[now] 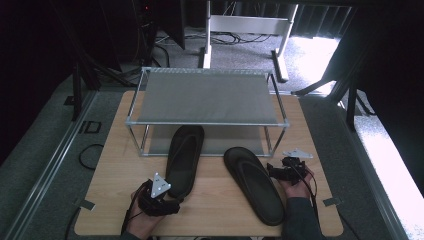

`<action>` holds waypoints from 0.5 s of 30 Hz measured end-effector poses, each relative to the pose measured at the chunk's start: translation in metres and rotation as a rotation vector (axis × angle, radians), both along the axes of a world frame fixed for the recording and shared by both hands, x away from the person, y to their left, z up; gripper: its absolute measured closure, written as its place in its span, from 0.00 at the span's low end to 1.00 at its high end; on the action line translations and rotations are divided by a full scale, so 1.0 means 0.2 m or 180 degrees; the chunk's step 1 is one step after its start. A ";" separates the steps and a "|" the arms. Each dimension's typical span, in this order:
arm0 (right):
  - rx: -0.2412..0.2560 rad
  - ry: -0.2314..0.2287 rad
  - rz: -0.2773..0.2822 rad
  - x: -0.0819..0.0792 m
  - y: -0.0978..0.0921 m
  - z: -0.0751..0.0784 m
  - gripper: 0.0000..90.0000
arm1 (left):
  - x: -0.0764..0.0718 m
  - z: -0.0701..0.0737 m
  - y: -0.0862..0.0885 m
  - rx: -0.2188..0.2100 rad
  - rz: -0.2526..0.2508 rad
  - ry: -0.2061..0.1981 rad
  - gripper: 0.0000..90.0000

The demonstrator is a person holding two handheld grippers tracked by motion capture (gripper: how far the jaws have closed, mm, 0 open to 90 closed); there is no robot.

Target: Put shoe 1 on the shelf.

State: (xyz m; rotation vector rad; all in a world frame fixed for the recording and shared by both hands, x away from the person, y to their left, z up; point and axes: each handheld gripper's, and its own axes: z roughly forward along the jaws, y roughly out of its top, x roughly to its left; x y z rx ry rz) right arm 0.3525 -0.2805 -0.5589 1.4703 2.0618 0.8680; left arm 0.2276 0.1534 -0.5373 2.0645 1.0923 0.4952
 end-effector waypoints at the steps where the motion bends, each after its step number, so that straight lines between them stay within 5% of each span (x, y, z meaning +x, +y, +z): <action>1: 0.0000 0.0000 0.0000 0.00 0.00 0.00 0.16 | 0.00 0.00 0.00 0.0015 0.0021 0.0010 0.23; 15: 0.0001 0.0001 -0.0001 0.00 0.00 0.00 0.16 | 0.01 -0.06 -0.01 0.0216 0.0058 0.0138 0.25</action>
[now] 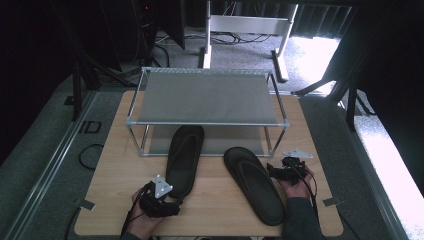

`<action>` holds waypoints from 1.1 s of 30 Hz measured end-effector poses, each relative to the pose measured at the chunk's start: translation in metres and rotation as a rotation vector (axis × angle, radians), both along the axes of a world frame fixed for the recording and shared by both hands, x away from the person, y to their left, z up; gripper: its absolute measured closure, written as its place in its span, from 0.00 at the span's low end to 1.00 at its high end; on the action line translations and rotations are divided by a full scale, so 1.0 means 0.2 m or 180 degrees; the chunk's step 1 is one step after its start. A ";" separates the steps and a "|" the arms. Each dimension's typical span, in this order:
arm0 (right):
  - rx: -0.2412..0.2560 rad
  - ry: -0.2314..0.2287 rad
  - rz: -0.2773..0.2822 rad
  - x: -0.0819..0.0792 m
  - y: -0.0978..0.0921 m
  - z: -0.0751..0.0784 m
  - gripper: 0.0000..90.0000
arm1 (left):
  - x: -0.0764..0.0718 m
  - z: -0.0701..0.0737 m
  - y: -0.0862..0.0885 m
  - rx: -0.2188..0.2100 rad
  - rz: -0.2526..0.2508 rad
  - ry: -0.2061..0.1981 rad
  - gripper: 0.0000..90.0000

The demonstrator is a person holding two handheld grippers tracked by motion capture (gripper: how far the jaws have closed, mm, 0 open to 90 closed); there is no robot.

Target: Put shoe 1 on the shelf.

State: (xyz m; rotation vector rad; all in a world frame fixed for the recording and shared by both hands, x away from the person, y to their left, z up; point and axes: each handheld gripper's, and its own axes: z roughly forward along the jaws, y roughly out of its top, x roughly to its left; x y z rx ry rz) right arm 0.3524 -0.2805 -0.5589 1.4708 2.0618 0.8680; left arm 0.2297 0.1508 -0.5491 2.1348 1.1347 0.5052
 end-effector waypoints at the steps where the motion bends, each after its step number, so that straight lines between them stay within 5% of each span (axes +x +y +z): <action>1: 0.0000 0.0000 -0.0001 0.00 0.00 0.00 0.16 | 0.00 0.00 0.00 -0.0003 0.0002 0.0000 0.25; 19: 0.0001 0.0000 -0.0001 0.00 0.00 0.00 0.16 | 0.14 0.00 -0.12 -0.0058 0.0227 -0.0080 0.26; 29: 0.0001 0.0001 -0.0001 0.00 0.00 0.00 0.16 | 0.29 0.04 -0.09 -0.0214 0.0158 -0.0056 0.27; 33: 0.0001 0.0001 -0.0001 0.00 0.00 0.00 0.16 | 0.35 0.06 -0.10 -0.0160 0.0097 -0.0036 0.28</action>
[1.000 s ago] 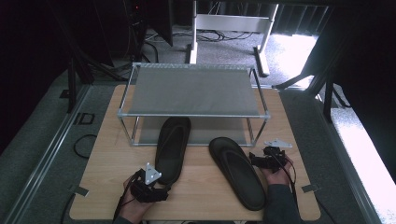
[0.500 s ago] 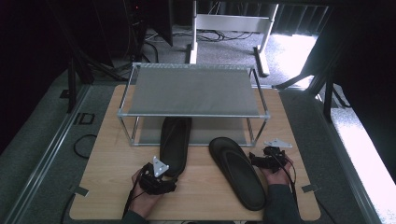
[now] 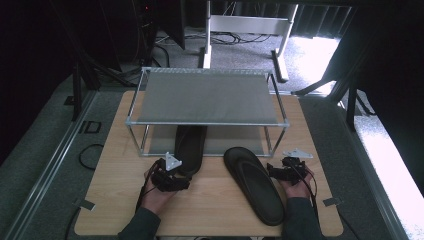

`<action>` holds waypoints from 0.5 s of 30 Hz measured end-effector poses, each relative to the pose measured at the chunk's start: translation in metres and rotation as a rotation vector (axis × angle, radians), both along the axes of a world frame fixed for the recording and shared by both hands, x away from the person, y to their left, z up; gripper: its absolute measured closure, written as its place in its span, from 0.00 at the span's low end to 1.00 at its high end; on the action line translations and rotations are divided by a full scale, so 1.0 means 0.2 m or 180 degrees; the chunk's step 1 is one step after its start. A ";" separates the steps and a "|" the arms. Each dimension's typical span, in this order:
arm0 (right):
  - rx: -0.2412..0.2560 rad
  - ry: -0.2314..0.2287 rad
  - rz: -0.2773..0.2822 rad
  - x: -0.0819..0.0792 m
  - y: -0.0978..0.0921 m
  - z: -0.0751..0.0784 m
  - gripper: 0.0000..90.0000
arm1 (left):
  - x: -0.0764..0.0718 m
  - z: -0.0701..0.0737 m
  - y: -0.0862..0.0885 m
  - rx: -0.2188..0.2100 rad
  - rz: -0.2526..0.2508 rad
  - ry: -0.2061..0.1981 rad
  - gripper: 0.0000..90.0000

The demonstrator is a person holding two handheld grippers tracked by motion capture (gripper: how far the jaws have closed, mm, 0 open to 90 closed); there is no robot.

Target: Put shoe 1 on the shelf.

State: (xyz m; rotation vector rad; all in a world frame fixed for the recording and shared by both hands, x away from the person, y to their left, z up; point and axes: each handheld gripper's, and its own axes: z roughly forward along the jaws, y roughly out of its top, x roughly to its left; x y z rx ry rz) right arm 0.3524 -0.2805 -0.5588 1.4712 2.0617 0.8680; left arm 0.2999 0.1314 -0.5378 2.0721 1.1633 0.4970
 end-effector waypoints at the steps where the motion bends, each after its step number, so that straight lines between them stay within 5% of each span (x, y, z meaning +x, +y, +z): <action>1: 0.0000 0.0000 0.0000 0.00 0.00 0.00 0.16 | 0.01 0.00 0.00 0.0014 -0.0011 0.0000 0.29; 15: 0.0003 0.0000 -0.0002 0.00 0.00 0.00 0.16 | 0.20 0.00 -0.03 0.0041 -0.0044 -0.0061 0.31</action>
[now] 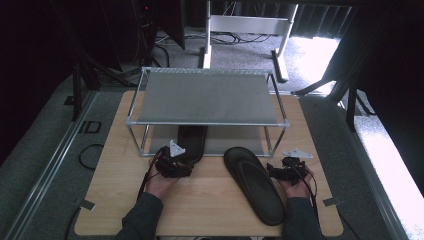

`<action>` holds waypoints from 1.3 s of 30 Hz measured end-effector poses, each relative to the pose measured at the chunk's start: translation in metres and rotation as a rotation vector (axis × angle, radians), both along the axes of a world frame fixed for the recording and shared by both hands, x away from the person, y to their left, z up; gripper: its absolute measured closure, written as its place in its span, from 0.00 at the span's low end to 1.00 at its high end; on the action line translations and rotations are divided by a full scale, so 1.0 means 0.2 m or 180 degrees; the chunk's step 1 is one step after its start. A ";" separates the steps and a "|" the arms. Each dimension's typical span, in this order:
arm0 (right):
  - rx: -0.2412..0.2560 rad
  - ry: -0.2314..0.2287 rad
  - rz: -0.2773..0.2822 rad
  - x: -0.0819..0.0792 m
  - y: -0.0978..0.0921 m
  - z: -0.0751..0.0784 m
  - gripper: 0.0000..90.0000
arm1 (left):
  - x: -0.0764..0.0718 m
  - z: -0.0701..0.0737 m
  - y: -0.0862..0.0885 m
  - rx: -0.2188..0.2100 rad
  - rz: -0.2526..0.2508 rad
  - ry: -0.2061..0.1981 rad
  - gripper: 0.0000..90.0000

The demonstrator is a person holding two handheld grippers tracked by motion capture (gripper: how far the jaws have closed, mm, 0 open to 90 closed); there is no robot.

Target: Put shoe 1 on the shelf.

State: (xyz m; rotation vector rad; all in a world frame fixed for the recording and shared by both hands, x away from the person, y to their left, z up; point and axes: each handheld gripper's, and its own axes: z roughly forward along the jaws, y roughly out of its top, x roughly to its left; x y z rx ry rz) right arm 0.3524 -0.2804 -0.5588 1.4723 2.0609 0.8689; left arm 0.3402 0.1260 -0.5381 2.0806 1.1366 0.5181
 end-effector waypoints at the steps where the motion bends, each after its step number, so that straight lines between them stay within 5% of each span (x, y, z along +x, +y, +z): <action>1: 0.0000 0.0000 0.0001 0.00 0.00 0.00 0.16 | 0.01 0.00 -0.01 0.0002 0.0017 -0.0018 0.31; 9: -0.0001 0.0000 0.0001 0.00 0.00 0.00 0.16 | 0.07 -0.02 -0.05 -0.0122 0.0126 -0.0106 0.31; 23: 0.0000 0.0001 0.0000 0.00 0.00 0.00 0.16 | 0.13 -0.02 0.01 -0.0425 0.0090 -0.0103 0.30; 35: 0.0000 -0.0002 0.0007 0.00 0.00 0.00 0.16 | 0.13 -0.07 0.01 -0.0302 0.0045 0.0001 0.24; 39: 0.0037 -0.0091 0.0035 0.00 0.00 0.01 0.44 | 0.13 -0.07 0.01 -0.0299 0.0034 -0.0008 0.23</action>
